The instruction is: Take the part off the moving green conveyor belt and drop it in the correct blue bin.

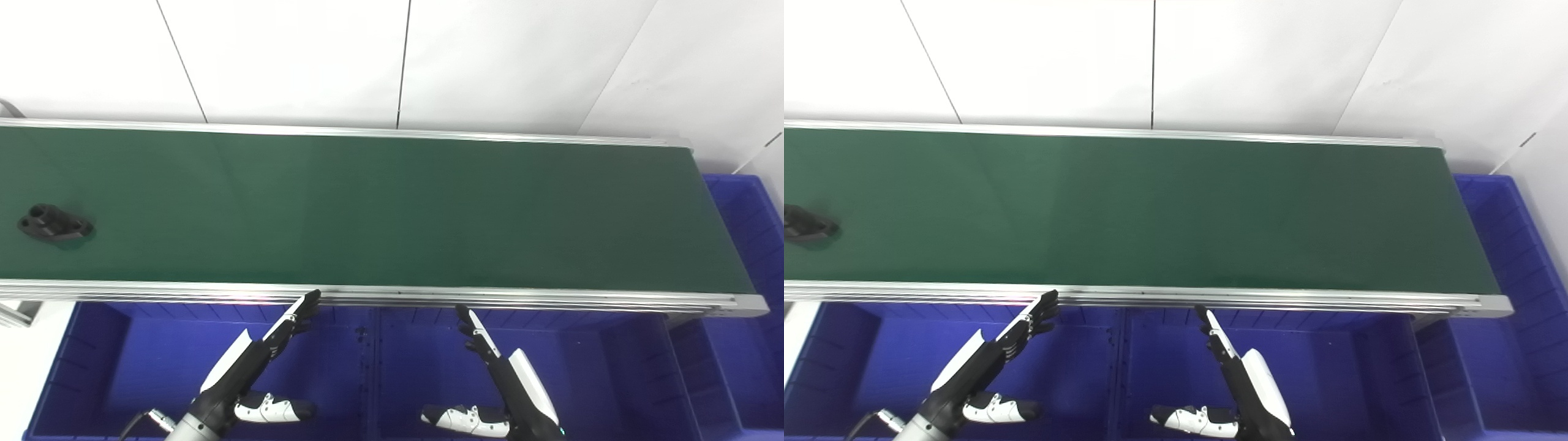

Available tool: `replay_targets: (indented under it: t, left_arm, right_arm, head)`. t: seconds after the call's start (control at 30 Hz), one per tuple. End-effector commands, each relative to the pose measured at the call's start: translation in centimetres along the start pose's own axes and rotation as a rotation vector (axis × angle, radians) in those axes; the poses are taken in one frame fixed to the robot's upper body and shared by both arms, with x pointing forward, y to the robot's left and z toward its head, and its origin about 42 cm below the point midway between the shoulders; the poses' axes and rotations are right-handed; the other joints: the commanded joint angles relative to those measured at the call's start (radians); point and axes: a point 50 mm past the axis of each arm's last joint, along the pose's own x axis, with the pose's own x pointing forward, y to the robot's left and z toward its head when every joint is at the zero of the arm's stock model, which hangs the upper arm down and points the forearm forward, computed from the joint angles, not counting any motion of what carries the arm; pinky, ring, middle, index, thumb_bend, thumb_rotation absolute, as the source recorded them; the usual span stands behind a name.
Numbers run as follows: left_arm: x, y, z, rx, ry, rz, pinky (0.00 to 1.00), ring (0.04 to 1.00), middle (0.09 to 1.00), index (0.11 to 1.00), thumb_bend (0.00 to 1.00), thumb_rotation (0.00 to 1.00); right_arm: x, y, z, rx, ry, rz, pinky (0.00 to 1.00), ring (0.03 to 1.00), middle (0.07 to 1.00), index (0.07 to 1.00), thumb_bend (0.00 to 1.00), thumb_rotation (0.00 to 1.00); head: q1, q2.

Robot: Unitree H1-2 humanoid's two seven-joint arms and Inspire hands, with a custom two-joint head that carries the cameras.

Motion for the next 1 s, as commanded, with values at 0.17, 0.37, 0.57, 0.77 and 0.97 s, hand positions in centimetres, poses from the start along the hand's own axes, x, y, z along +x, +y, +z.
replay_targets:
  t: [0.17,0.37,0.57,0.77,0.97]
  left_arm:
    - [0.03,0.71,0.75,0.023,-0.054,0.008,0.92,0.963,0.993,0.998,0.79,0.63]
    - [-0.01,0.73,0.69,0.014,-0.054,0.004,0.92,0.970,1.000,1.000,0.79,0.62]
    - [-0.07,0.68,0.73,0.013,-0.054,0.010,0.92,0.968,0.998,0.999,0.79,0.62]
    - [-0.05,0.73,0.80,0.015,-0.057,0.006,0.92,0.966,0.998,1.000,0.78,0.62]
    - [-0.06,0.74,0.79,0.013,-0.056,0.006,0.92,0.967,0.998,1.000,0.79,0.62]
  right_arm:
    - [-0.10,-0.25,0.89,0.004,-0.070,-0.026,0.88,0.947,0.980,1.000,0.91,0.52]
    - [-0.14,-0.19,0.94,0.007,-0.068,-0.025,0.89,0.947,0.979,1.000,0.91,0.52]
    - [-0.12,-0.18,0.93,0.005,-0.075,-0.027,0.88,0.940,0.975,1.000,0.91,0.52]
    - [-0.09,-0.21,0.92,-0.005,-0.076,-0.025,0.88,0.942,0.976,1.000,0.91,0.53]
    - [-0.15,-0.23,0.96,-0.005,-0.072,-0.021,0.88,0.946,0.979,1.000,0.91,0.53]
  head:
    - [0.001,0.001]
    - [-0.001,0.002]
    - [-0.001,0.004]
    - [-0.001,0.004]
    - [-0.002,0.005]
